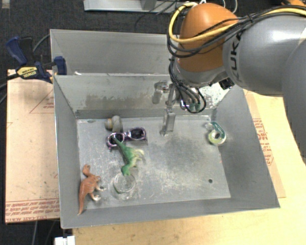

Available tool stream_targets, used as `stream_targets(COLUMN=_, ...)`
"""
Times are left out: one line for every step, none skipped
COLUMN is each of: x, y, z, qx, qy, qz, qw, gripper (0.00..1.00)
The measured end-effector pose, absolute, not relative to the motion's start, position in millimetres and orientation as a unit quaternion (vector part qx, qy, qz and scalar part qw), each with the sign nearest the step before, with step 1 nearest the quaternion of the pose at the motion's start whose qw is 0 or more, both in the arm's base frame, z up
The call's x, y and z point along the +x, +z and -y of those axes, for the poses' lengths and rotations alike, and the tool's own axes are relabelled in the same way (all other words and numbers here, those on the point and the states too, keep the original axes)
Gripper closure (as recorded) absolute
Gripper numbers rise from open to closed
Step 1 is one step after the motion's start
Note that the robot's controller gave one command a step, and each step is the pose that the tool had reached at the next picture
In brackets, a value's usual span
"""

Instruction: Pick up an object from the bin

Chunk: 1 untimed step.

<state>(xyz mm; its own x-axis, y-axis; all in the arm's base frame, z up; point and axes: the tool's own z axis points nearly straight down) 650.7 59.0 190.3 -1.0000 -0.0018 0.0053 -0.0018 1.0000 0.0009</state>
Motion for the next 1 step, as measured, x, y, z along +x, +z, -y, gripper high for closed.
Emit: stream_targets(x=652.0, y=195.6, z=-58.6, qx=0.0, qy=-0.001, qz=1.0, qw=-0.001, gripper=0.0)
